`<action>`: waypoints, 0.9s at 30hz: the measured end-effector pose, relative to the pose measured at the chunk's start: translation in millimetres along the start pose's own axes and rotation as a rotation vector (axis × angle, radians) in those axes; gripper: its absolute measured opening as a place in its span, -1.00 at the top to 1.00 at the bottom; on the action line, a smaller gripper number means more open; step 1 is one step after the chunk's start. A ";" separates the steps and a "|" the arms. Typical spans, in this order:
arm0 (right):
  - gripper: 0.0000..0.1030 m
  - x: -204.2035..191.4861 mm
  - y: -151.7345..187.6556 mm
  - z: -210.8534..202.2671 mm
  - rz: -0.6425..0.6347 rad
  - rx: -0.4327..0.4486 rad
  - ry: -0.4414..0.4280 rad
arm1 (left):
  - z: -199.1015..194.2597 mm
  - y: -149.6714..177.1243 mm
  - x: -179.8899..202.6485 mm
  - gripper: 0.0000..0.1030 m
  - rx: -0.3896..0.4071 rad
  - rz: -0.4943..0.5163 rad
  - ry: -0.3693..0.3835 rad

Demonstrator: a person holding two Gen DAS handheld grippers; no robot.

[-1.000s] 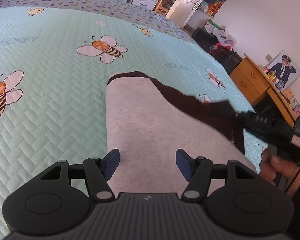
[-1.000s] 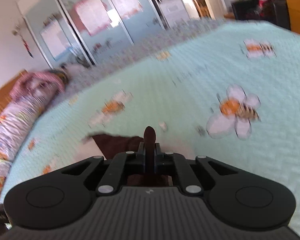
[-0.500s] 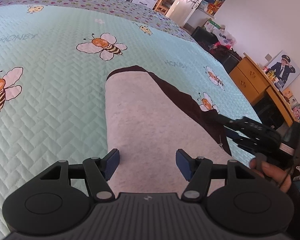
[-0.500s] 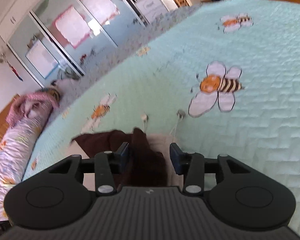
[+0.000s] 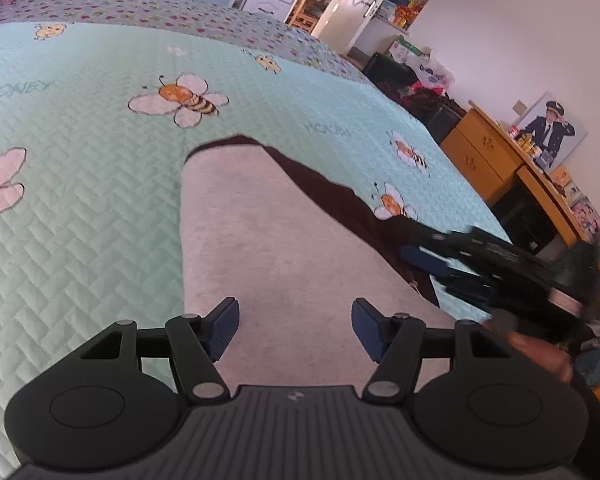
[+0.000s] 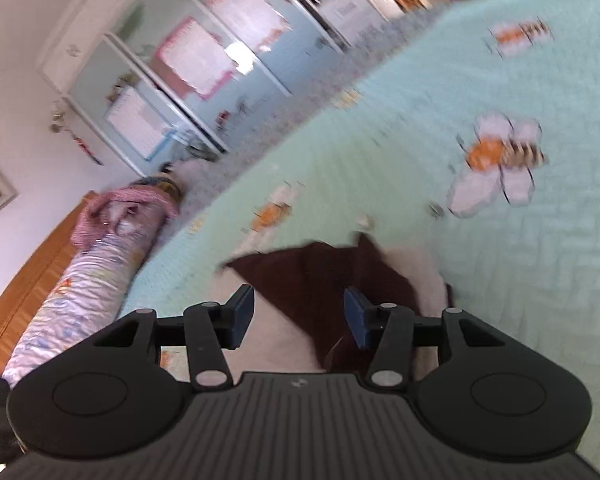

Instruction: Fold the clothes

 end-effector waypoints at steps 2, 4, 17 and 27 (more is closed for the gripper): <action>0.00 15.3 0.1 12.5 0.054 -0.027 0.006 | 2.3 2.5 2.9 -0.29 -0.002 0.011 0.001; 0.00 25.8 0.5 16.8 0.115 -0.032 -0.015 | 4.8 4.4 4.2 -0.30 -0.004 0.023 -0.001; -0.25 -0.3 -13.9 -3.7 0.195 -0.014 -0.170 | 6.9 5.7 14.6 -0.31 -0.010 0.035 0.039; -0.17 31.7 -27.7 11.2 0.285 0.018 -0.100 | 28.8 22.4 14.0 -0.37 -0.065 0.086 0.025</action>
Point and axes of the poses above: each gripper's, at about its wrist camera, not at the fingertips, and z roughly the way its jaws point, x to its right, y to its underside, the point moved 8 cm from there along z, roughly the way its jaws point, and after that the axes turned 10 degrees about z, right-handed, at the moved point
